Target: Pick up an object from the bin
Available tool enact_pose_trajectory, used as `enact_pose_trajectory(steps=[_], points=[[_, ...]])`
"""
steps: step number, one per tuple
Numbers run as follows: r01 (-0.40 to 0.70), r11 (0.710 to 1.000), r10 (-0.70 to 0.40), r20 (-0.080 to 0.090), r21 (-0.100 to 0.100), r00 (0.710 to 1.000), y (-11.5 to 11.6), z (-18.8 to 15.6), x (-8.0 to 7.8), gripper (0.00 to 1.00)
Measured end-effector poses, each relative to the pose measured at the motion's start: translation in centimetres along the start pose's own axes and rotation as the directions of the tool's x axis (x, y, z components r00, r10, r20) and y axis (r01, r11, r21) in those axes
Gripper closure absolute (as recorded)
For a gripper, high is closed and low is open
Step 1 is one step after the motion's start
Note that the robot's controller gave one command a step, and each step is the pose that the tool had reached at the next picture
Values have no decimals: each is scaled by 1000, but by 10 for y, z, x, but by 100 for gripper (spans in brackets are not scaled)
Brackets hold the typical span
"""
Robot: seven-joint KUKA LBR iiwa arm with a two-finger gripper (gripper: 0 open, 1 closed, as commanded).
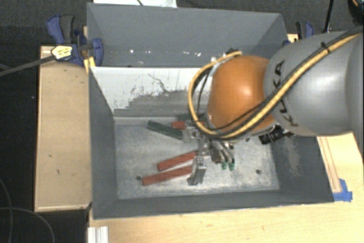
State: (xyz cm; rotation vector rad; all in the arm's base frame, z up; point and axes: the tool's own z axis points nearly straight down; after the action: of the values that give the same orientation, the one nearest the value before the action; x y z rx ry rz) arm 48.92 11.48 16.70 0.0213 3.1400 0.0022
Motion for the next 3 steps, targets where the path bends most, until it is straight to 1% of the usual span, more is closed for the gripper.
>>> enact_pose_trajectory(steps=[1,2,3], points=[[50,999,-50,-1,1,999,-2,100,-50,0],[46,999,-46,4,-2,999,-1,94,-52,100],[44,999,-44,1,0,999,-2,96,-51,0]])
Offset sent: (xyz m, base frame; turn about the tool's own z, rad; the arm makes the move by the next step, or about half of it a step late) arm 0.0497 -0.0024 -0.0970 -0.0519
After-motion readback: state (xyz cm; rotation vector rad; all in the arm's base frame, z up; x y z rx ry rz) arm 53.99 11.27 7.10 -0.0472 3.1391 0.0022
